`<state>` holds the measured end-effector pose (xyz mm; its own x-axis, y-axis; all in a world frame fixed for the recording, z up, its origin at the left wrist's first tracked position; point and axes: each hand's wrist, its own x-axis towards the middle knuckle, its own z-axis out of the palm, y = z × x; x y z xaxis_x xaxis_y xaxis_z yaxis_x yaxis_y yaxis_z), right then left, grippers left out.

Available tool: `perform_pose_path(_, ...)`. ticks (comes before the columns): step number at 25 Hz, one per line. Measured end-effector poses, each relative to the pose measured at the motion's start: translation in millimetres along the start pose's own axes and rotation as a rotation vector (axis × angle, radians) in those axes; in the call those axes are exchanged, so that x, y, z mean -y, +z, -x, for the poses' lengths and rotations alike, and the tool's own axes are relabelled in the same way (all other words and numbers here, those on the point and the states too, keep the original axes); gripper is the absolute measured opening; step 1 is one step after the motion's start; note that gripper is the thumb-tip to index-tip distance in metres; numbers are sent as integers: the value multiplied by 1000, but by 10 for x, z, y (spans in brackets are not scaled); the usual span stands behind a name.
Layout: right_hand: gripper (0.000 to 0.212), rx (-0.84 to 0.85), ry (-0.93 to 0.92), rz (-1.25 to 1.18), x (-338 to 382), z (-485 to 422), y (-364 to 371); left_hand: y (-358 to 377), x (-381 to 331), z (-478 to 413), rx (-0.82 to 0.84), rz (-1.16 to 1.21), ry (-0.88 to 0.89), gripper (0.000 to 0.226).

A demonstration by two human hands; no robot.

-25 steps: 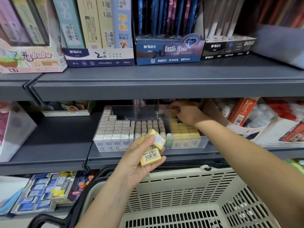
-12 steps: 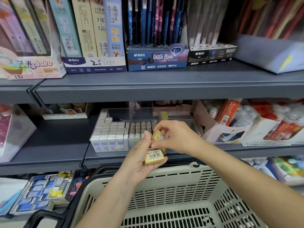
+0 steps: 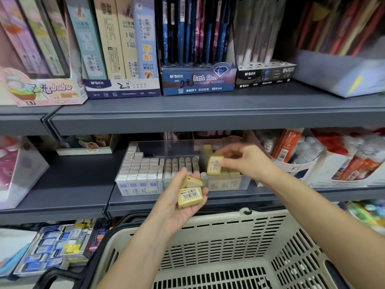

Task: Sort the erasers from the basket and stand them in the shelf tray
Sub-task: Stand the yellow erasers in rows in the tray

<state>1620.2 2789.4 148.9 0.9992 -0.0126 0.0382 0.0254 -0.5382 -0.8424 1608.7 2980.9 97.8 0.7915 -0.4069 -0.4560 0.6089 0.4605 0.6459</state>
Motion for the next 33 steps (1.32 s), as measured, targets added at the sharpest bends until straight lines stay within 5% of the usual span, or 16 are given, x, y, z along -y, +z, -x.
perform_pose_path(5, 21, -216, 60, 468, -203, -571, -167, -163, -46, -43, 27, 54, 11, 40)
perform_pose_path(8, 16, -121, -1, 578, -343, -750, -110, -221, -43, -64, 46, 21, -9, 36)
perform_pose_path(12, 23, 180, 156, 582, -417, -852, -78, -234, -80, -97, 52, 25, 1, 32)
perform_pose_path(17, 34, 294, 151, 636, -414, -888, -69, -209, -81, -119, 53, 29, -27, 50)
perform_pose_path(20, 36, 296, 136, 690, -390, -829, -44, -211, -76, -104, 63, 12, -18, 57)
perform_pose_path(24, 28, 15, -47, 596, -202, -519, 114, -196, -66, -85, 69, 11, -24, 60)
perform_pose_path(28, 20, 204, -97, 244, 35, -71, 318, -104, -17, -95, 35, 10, -24, 55)
perform_pose_path(33, 36, 89, -122, 340, 44, 76, 285, 23, 22, -63, 32, -4, -18, 50)
